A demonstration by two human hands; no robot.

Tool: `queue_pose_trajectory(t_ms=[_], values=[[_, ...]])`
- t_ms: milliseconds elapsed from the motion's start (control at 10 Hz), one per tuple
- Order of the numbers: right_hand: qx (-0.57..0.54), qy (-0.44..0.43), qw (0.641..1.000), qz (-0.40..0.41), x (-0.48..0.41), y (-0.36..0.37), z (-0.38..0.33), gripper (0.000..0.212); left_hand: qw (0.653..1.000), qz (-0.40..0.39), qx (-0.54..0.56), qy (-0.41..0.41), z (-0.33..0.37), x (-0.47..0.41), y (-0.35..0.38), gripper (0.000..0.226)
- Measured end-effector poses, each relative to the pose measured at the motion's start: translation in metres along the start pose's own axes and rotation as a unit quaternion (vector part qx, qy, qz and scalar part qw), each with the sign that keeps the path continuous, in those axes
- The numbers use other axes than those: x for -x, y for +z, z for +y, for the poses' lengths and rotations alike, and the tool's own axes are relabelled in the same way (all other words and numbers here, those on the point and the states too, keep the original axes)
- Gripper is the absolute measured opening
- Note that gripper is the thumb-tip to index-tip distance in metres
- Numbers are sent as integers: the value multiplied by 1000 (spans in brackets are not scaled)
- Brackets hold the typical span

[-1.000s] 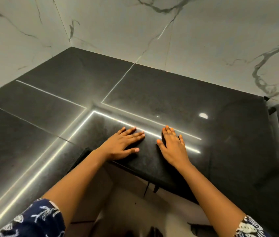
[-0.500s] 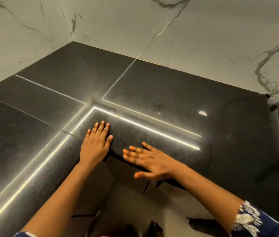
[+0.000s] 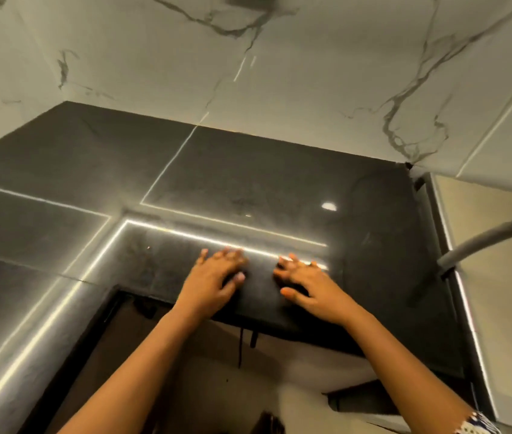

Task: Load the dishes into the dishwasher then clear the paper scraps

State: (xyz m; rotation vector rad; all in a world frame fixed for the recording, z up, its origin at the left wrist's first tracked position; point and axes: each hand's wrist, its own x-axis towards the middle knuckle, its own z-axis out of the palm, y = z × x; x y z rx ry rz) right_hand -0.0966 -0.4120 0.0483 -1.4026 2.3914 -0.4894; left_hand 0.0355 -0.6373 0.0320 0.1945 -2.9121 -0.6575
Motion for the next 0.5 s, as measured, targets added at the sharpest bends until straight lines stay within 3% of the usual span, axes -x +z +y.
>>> queue_pose_trajectory(t_ms=[100, 200, 400, 500], values=[[91, 274, 950, 121, 8, -12, 35, 67, 971, 18, -64, -229, 3, -32, 1, 62], [90, 376, 914, 121, -7, -14, 46, 71, 962, -31, -84, -259, 15, -53, 12, 72], [52, 168, 983, 41, -34, -25, 36, 64, 987, -113, -100, -48, 11, -71, -2, 96], [34, 133, 982, 129, -47, -44, 15, 58, 999, 27, -34, -29, 22, -91, -20, 82]])
